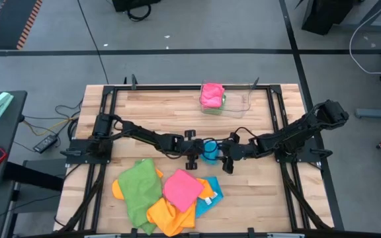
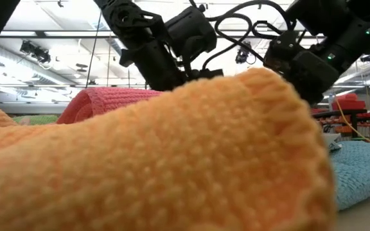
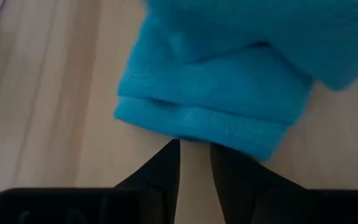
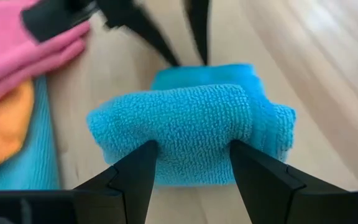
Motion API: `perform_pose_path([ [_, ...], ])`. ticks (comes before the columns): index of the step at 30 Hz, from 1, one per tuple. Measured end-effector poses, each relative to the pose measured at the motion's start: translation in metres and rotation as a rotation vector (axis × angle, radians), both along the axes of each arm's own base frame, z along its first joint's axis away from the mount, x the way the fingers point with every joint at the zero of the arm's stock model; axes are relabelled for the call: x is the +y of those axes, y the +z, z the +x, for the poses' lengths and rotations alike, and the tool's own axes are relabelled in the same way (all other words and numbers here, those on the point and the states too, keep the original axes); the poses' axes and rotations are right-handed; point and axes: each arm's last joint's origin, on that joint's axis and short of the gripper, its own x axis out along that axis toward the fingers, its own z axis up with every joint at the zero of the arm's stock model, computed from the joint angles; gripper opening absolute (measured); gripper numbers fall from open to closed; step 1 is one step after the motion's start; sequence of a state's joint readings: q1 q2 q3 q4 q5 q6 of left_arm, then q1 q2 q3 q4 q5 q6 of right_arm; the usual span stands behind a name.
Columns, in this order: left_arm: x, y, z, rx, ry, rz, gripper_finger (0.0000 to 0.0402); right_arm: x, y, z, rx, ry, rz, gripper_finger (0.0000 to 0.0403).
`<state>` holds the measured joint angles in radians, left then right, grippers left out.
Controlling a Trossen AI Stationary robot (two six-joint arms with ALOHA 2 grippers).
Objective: Fold microfiber towels
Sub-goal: Fold the top blue towel
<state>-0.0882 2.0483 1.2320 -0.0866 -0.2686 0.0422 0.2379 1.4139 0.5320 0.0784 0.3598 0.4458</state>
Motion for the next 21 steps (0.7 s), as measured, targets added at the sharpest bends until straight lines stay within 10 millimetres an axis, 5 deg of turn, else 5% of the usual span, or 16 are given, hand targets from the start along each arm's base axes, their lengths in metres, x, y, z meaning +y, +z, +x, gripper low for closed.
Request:
perform_pose_path([
  [12, -0.003, -0.006, 0.003, -0.017, -0.005, -0.017, 0.0094, -0.002, -0.015, 0.016, -0.047, -0.005, -0.011, 0.0216],
  [21, -0.003, -0.005, 0.004, -0.036, -0.004, -0.02, 0.0087, -0.011, -0.005, 0.026, -0.096, -0.015, -0.038, 0.0216],
])
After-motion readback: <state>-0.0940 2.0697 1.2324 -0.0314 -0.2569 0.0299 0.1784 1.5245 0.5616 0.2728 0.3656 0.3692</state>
